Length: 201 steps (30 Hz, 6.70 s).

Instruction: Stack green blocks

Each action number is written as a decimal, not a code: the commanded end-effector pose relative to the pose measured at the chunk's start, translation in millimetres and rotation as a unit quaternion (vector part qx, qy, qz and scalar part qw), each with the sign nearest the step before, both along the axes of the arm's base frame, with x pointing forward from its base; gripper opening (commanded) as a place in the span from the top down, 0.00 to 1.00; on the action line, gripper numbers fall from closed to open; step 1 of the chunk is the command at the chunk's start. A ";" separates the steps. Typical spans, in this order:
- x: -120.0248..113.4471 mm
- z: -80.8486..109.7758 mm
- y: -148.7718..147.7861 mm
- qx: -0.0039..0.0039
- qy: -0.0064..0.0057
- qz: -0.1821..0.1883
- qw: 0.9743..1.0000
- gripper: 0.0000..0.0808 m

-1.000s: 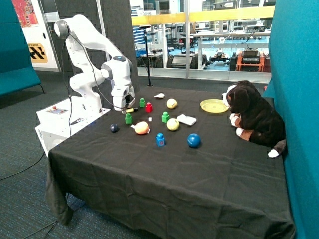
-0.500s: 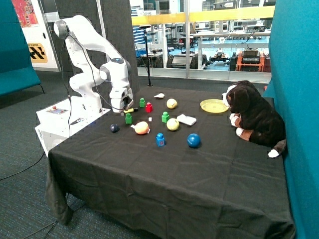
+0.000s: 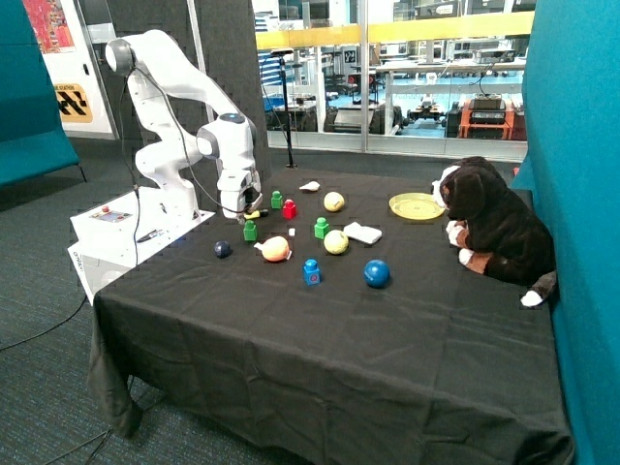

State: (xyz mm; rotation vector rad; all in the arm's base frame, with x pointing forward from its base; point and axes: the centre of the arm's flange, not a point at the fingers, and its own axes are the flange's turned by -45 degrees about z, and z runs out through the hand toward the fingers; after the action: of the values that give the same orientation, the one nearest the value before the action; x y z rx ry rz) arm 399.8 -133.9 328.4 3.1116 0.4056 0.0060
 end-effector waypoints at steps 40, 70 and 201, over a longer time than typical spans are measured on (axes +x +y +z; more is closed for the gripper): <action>11.4 -13.2 -1.4 0.002 0.002 -0.021 1.000 0.48; 0.8 -14.1 4.2 0.002 0.002 -0.022 1.000 0.50; 173.4 122.7 66.4 0.002 0.002 0.008 1.000 1.00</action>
State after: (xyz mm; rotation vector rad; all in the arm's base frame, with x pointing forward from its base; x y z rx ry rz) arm 558.1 -67.0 454.8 3.1093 0.4603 0.0001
